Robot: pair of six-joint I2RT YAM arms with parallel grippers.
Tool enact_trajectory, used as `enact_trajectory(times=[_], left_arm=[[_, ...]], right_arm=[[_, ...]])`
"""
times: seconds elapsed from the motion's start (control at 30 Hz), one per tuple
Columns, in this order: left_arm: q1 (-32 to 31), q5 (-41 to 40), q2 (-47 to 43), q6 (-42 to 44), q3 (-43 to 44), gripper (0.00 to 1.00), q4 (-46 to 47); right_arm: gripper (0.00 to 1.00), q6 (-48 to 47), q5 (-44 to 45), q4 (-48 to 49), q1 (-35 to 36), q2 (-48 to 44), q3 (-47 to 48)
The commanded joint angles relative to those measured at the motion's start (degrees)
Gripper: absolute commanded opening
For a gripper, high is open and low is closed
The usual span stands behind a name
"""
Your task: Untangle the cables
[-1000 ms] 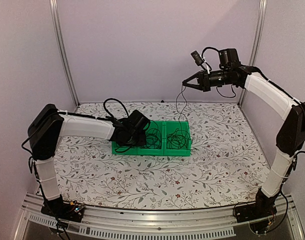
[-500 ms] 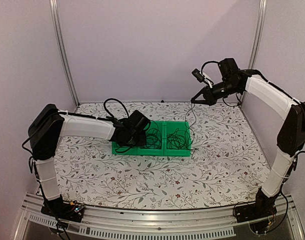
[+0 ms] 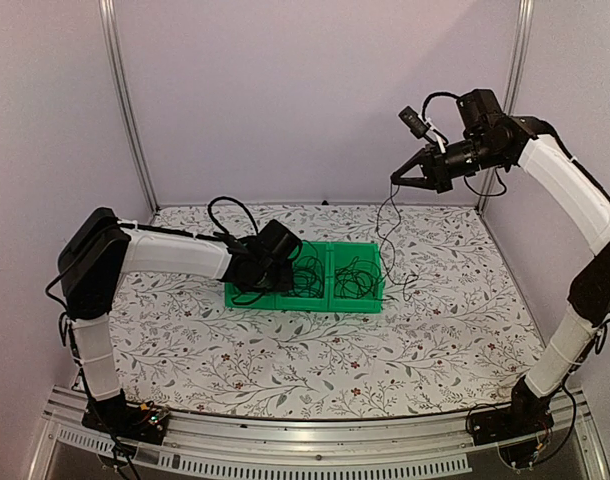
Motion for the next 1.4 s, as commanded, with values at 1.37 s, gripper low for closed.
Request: enact_trajectory(times=[1.37], left_arm=[[0.0, 6.7, 3.5, -3.3, -1.1, 0.28, -0.9]], right_arm=[[0.0, 12.2, -4.6, 20.6, 0.6, 15.3, 8.4]])
